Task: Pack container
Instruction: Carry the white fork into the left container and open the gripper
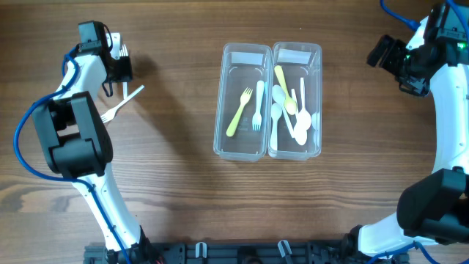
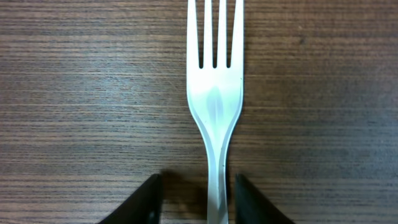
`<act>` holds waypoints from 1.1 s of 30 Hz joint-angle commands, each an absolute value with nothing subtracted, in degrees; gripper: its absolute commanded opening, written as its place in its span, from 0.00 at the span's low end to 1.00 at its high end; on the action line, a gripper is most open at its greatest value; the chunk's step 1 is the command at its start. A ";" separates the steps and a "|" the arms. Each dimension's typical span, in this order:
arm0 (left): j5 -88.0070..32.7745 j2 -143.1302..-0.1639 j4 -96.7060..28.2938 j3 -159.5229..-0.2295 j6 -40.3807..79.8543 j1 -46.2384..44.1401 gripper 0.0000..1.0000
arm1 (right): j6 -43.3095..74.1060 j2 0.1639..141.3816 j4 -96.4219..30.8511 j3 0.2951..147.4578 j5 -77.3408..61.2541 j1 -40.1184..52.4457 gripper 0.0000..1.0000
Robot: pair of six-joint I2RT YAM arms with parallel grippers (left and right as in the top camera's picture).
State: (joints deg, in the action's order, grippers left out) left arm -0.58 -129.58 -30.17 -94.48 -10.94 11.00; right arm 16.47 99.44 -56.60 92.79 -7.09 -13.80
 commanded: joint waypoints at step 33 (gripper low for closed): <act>-8.14 -102.50 -47.40 -94.50 5.63 -16.78 0.04 | 16.69 99.98 -57.91 93.32 -7.60 -13.69 1.00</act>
